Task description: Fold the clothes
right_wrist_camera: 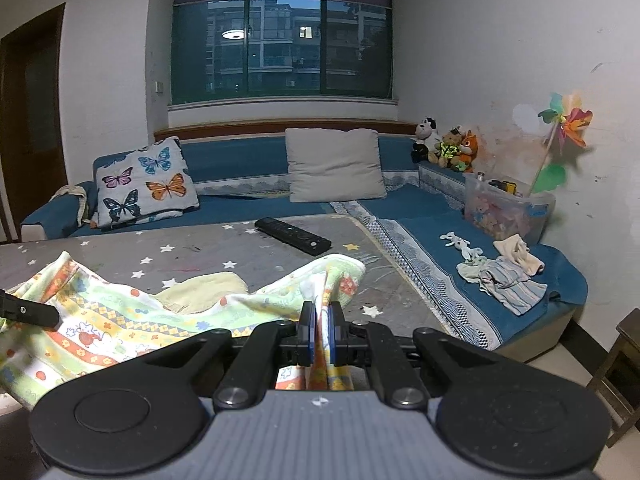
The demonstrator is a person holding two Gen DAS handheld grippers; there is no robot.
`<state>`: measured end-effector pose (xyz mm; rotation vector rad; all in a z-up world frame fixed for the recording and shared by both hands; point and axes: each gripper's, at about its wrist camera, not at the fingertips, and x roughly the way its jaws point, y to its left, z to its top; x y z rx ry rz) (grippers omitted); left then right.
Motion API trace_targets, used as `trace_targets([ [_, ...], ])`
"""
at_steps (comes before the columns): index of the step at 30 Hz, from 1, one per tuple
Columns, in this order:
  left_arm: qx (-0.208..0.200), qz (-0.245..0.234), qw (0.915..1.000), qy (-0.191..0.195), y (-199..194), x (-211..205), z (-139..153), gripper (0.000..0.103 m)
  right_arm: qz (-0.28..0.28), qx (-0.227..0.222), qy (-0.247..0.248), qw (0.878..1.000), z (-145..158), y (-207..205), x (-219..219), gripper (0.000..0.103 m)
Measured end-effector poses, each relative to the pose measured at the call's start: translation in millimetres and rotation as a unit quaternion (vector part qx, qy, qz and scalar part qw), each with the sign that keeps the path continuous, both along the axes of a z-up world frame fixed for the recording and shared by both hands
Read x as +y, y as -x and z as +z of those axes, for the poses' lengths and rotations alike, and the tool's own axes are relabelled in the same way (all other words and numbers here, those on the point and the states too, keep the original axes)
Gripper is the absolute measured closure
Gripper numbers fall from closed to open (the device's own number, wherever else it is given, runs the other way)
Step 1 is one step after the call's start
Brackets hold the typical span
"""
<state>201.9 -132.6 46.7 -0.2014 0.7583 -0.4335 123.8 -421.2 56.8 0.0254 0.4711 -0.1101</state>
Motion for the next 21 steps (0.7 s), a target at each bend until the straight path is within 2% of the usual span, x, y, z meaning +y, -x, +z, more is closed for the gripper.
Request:
trace_targets([
  [13,0.021,-0.005,0.9988,-0.044,-8,-15,-24,0.094,-0.024,0.040,0.002,0.999,-32,-12,-14,0.098],
  [18,0.026,0.008,0.9979,-0.059,-9,-9,-31,0.086,-0.037,0.048,0.003,0.998,-40,-11,-21,0.098],
  [21,0.024,0.020,0.9972,-0.069,-9,-5,-31,0.072,-0.032,0.049,0.001,0.998,-41,-8,-19,0.096],
])
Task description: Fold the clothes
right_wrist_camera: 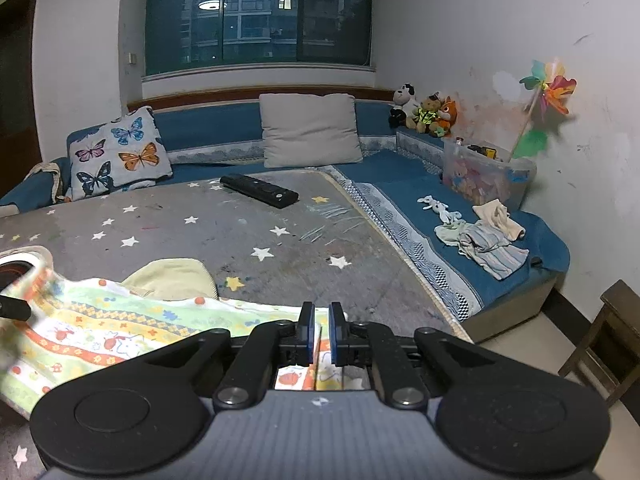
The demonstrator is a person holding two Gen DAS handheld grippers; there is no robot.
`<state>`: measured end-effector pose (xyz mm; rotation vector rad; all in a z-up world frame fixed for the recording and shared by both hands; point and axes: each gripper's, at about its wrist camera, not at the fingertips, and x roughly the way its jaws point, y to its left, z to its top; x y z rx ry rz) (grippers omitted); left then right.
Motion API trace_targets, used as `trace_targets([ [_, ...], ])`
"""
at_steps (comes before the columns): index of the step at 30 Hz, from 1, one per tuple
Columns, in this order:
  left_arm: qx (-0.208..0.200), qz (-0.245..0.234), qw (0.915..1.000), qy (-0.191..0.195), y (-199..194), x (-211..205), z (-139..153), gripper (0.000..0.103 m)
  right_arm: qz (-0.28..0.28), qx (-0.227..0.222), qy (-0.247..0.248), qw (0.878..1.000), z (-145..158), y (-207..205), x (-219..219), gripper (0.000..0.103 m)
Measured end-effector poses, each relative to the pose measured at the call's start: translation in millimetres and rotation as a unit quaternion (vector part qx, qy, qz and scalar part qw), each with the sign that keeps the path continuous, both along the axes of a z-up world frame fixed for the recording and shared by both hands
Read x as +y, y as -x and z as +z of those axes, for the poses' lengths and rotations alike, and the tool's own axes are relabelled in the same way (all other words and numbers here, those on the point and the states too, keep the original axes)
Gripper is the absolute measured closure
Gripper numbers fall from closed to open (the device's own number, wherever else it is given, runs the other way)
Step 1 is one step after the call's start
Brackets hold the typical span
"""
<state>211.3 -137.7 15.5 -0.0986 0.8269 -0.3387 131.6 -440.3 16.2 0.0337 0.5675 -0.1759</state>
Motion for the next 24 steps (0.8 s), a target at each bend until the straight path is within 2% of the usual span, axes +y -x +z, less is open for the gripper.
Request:
trace_targets([
  [4,-0.002,0.010,0.9999,-0.007,-1,5,0,0.060,0.011,0.004,-0.009,1.000,-2,0,5,0.095],
  [6,-0.002,0.011,0.9999,-0.005,-2,5,1,0.053,0.018,0.007,-0.016,1.000,-5,-1,8,0.091],
  [8,-0.002,0.010,0.9999,-0.007,-3,3,0,0.050,0.025,0.011,-0.024,0.999,-8,-4,12,0.078],
  [10,-0.001,0.008,0.9999,-0.009,-5,2,0,0.047,0.032,0.015,-0.031,0.999,-11,-6,16,0.078],
  [14,0.002,0.003,0.9999,-0.015,-11,-6,-5,0.044,0.048,0.027,-0.046,0.997,-19,-17,23,0.070],
  [24,-0.007,-0.022,0.9996,-0.018,-28,-31,-1,0.042,0.044,0.034,-0.064,0.996,-30,-47,33,0.067],
])
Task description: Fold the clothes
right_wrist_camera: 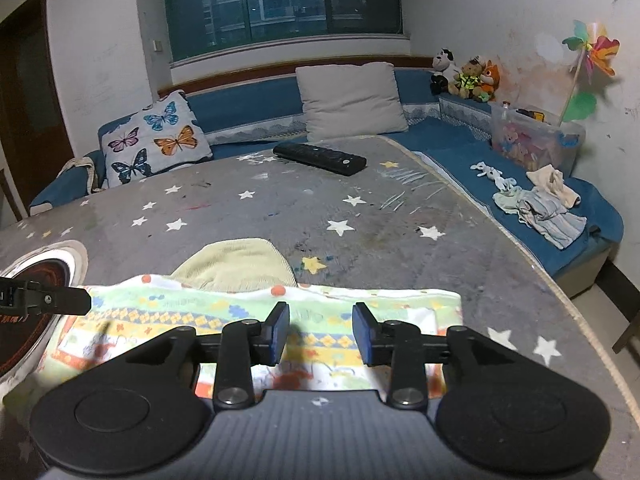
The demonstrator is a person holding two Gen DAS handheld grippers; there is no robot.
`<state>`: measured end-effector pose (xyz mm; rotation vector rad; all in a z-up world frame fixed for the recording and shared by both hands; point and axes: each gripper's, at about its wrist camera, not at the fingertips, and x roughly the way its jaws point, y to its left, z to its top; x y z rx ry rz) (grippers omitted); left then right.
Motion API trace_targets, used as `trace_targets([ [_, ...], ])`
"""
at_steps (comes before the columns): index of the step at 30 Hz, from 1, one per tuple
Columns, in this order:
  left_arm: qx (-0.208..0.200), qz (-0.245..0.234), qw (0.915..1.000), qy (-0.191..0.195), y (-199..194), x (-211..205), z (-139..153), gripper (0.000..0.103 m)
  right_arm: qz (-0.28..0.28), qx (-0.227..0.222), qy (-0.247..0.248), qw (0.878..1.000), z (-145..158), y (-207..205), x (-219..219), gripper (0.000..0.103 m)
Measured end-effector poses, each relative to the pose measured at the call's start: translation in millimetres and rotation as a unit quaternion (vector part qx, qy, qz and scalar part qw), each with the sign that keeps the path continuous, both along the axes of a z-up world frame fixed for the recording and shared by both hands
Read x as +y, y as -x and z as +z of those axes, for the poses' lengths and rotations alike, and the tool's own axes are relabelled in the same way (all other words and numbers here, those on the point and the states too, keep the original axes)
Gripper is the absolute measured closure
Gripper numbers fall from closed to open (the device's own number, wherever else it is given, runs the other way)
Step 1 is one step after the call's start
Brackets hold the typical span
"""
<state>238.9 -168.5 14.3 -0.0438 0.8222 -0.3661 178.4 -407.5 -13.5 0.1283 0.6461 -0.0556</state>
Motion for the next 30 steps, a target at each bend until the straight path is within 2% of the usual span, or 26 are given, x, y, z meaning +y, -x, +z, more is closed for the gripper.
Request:
trace_targets([
  [12,0.005,-0.030,0.9989,-0.037,-26,-39,-19,0.042,-0.007,0.004,0.006,1.000,-13,-15,3,0.051],
  [15,0.004,-0.032,0.9986,-0.041,-27,-41,-23,0.041,0.002,0.004,0.010,1.000,-13,-16,6,0.043],
  [18,-0.002,-0.037,0.9983,-0.044,-21,-39,-21,0.040,0.005,0.005,0.013,1.000,-11,-14,7,0.041],
  [20,-0.006,-0.038,0.9982,-0.046,-16,-38,-19,0.039,0.008,0.005,0.012,1.000,-10,-10,8,0.030],
  [24,-0.011,-0.040,0.9982,-0.044,-3,-34,-16,0.038,0.014,0.002,0.015,1.000,-7,3,12,0.028],
  [26,-0.018,-0.042,0.9978,-0.047,5,-31,-14,0.035,0.020,0.004,0.014,1.000,-7,12,14,0.020],
  [30,-0.028,-0.046,0.9971,-0.054,24,-25,-13,0.032,0.030,0.002,0.019,0.999,-7,29,20,0.018],
])
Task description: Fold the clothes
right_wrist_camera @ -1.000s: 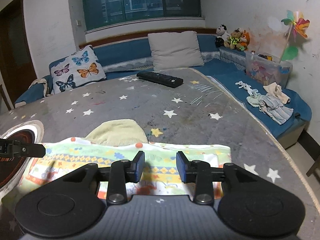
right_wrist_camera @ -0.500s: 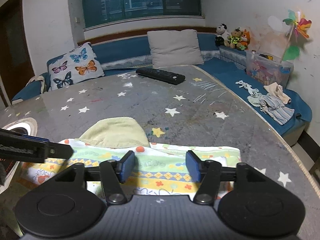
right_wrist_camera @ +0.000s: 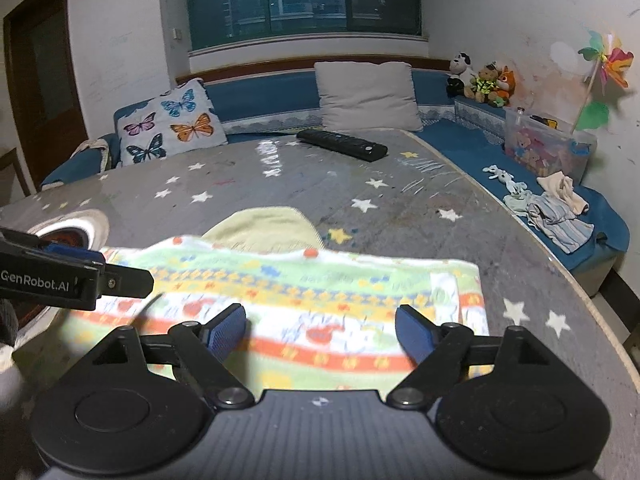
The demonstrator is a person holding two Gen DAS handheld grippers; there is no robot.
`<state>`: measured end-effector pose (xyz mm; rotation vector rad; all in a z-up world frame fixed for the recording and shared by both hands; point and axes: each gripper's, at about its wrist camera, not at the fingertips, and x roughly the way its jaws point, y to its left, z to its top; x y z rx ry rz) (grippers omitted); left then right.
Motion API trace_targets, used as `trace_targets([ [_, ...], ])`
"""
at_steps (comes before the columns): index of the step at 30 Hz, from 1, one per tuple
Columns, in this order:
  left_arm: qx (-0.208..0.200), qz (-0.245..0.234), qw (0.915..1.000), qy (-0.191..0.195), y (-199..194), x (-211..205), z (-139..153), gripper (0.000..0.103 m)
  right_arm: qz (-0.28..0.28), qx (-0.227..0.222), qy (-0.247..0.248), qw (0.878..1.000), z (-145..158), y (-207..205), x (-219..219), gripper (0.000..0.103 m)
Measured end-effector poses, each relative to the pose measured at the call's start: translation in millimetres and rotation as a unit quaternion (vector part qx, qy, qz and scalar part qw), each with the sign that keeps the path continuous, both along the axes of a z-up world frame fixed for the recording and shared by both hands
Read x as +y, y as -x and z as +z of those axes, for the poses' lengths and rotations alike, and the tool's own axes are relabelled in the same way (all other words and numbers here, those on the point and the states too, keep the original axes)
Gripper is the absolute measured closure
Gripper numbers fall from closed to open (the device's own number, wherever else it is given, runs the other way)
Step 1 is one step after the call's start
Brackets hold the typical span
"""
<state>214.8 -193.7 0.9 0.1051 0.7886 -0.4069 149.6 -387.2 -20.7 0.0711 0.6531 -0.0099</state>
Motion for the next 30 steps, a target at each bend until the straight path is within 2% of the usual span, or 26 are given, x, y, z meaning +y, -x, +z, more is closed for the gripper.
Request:
trace_targets([
  [4,-0.006,0.002,1.0000,-0.001,18,8,-1,0.030,0.009,-0.004,0.010,1.000,2,14,8,0.015],
  [7,-0.011,0.003,0.9999,-0.001,31,15,-2,0.029,0.017,-0.005,0.020,1.000,2,24,15,0.008],
  [19,-0.006,0.019,0.9998,0.000,56,33,-12,0.016,0.021,-0.003,0.027,0.999,-2,53,28,0.000],
  [30,-0.001,0.032,0.9995,0.009,65,48,-15,0.009,0.006,-0.001,0.013,1.000,-2,72,18,0.000],
])
